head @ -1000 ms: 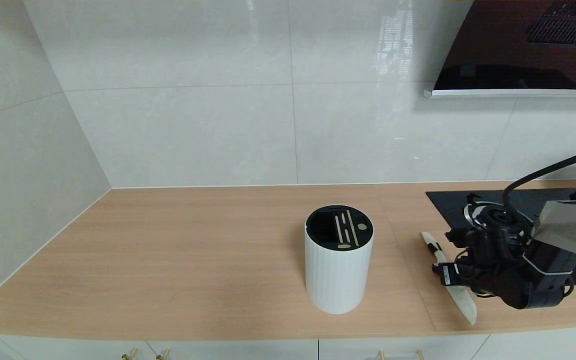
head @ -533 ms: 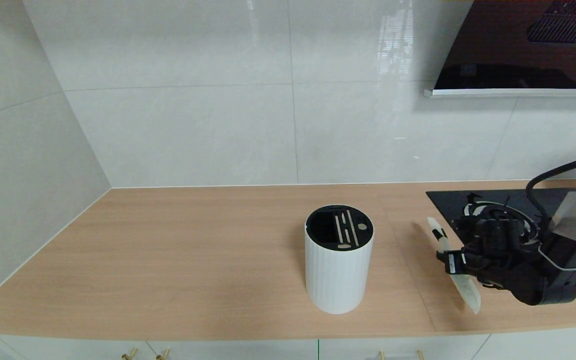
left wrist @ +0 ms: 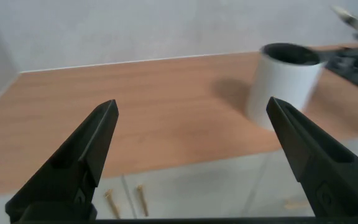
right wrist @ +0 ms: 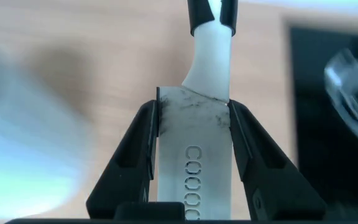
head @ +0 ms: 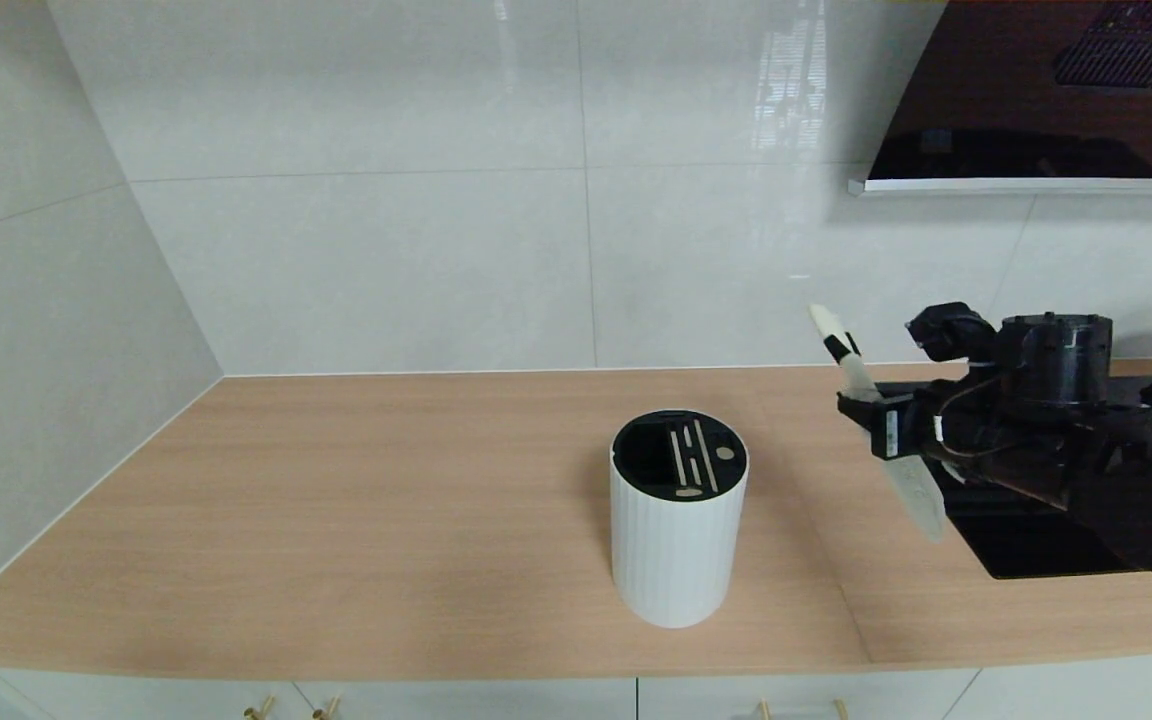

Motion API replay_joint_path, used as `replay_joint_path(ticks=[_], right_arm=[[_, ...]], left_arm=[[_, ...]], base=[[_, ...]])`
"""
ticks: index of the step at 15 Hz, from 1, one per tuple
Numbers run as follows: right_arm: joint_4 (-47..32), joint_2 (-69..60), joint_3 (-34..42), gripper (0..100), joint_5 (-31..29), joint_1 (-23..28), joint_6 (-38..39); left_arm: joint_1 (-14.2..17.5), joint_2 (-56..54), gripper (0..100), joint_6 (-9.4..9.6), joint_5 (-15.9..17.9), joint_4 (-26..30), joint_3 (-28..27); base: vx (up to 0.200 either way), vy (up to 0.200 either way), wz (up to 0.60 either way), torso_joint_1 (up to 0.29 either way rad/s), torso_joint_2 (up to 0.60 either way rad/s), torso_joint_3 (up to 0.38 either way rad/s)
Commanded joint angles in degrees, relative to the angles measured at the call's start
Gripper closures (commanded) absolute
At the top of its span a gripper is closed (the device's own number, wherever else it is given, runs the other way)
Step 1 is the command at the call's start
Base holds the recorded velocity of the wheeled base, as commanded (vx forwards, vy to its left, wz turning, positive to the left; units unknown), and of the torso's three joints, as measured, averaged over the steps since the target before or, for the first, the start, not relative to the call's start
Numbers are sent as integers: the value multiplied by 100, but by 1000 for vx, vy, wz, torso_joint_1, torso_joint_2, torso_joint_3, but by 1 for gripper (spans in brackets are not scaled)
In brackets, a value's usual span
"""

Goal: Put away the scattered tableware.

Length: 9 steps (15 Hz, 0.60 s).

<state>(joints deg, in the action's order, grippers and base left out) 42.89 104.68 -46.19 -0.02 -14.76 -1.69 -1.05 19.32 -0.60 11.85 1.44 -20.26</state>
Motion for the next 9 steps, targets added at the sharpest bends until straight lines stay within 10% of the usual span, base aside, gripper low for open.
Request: replay_joint_path(ticks=[1,4,7,9], right_arm=[[-114,-703,-206,100,-50,-492,2],[-237,-862,-417,100,-85,-1187,2],[-246,-950,-417,100,-147,-1723,11],[-237,-950,-373,100,-542,-2198,20]], left_arm=[[-423,3420,0,-28,423,-575,-1832],[-1266,4941,0,-652,362,-2332,-2008],[-1987,5820,0,-758,63,-3150,-2210],[-2708,6198,0,-1760,142,-3282,-2571]], base=[[0,0,0,0,0,0],[0,0,0,0,0,0],[0,0,0,0,0,0],[0,0,0,0,0,0]])
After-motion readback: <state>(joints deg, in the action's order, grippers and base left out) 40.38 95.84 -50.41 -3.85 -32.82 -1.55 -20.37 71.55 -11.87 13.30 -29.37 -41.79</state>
